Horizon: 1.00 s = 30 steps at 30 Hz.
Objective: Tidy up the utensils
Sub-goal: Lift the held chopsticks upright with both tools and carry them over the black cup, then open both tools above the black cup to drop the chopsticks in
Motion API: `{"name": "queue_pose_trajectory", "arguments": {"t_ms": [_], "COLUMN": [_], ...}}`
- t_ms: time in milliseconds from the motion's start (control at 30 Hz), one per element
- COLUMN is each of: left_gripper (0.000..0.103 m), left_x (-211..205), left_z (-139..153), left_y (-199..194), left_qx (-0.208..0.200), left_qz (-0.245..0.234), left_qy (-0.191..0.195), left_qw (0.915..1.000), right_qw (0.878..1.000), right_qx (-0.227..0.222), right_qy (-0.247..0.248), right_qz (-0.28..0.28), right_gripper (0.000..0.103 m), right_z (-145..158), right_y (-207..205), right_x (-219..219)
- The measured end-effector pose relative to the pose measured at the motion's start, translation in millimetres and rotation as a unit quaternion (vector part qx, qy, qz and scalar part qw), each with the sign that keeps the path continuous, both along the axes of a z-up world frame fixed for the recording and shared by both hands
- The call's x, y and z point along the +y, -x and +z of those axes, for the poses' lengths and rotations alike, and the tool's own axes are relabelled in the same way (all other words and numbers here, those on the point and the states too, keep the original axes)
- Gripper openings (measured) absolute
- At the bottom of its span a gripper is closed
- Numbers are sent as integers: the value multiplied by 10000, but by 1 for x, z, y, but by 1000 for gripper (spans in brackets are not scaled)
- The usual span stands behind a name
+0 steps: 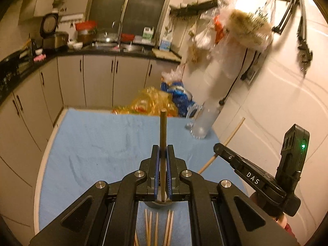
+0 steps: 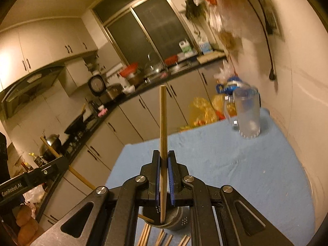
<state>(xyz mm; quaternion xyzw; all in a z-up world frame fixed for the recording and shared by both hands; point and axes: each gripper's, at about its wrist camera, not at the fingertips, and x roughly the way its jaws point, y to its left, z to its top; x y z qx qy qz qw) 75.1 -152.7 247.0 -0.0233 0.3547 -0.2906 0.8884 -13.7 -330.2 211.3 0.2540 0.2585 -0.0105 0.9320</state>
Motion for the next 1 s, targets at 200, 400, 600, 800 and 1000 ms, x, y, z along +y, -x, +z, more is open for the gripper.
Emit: {"name": "queue_pose_trajectory", "arguments": {"t_ms": [200, 400, 600, 800, 1000], "left_gripper": [6, 6, 22, 32, 41], "left_x": [-4, -5, 3, 17, 38], "left_z": [-34, -46, -41, -27, -13], "left_y": [-16, -26, -20, -6, 15], "left_qx": [362, 480, 395, 147, -121], "left_qz": [3, 43, 25, 114, 215], "left_qy": [-134, -172, -59, 33, 125], "left_qw": [9993, 9987, 9992, 9998, 9996], "right_qw": [9987, 9969, 9982, 9994, 10000], "right_qx": [468, 721, 550, 325, -22], "right_qy": [-98, -180, -120, -107, -25], "right_qz": [191, 260, 190, 112, -3], "right_gripper": [8, 11, 27, 28, 32], "right_z": [-36, -54, -45, -30, -11], "right_y": [-18, -27, -20, 5, 45], "right_x": [6, 5, 0, -4, -7]}}
